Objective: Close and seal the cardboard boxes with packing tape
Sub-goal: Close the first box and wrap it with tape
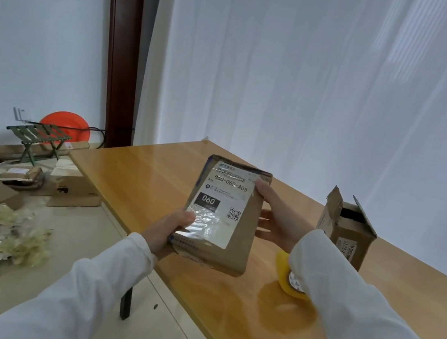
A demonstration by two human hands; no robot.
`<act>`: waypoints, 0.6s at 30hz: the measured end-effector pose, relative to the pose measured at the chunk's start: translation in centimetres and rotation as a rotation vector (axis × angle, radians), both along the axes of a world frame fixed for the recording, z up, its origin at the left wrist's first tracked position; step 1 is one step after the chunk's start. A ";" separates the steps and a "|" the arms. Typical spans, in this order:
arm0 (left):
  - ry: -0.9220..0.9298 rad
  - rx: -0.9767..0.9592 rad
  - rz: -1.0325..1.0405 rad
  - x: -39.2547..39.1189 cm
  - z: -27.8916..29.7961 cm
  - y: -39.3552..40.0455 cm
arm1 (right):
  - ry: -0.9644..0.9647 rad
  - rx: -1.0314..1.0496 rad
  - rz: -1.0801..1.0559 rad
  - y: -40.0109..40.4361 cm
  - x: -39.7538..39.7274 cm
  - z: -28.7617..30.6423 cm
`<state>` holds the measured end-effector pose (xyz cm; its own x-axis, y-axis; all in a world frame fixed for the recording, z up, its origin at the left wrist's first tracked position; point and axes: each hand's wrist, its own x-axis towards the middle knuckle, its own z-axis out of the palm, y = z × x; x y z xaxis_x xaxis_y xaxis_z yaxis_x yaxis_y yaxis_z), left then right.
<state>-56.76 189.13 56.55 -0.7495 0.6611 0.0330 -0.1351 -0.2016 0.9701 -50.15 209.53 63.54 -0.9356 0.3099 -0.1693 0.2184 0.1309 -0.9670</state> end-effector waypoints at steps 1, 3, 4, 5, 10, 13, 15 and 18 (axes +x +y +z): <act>-0.011 0.020 -0.010 0.1 0.0 0.1 | 0.033 -0.043 0.026 -0.2 0.1 0.0; -0.019 0.024 -0.040 0.3 0.2 0.3 | 0.092 -0.061 0.023 -0.1 0.1 0.1; -0.017 -0.001 -0.059 0.4 0.3 0.5 | 0.112 -0.048 0.019 -0.1 0.1 0.2; -0.014 -0.044 -0.070 0.5 0.3 0.6 | 0.122 -0.022 0.017 -0.2 0.1 0.3; 0.060 -0.153 -0.018 0.5 0.0 1.2 | 0.108 0.100 0.004 -0.9 -0.2 0.3; 0.102 -0.190 0.027 0.2 -0.2 1.0 | 0.085 0.124 0.011 -0.5 -0.1 0.1; 0.155 -0.223 0.064 0.1 -0.1 1.1 | 0.086 0.129 -0.081 -0.5 -0.2 -0.1; 0.286 -0.306 0.174 0.5 0.7 1.8 | -0.026 0.134 -0.279 -0.2 -0.7 -0.7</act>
<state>-56.22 190.96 57.25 -0.8394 0.5379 0.0777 0.1577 0.1042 0.9820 -50.88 209.35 62.80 -0.8073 0.5750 -0.1327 0.2885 0.1884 -0.9388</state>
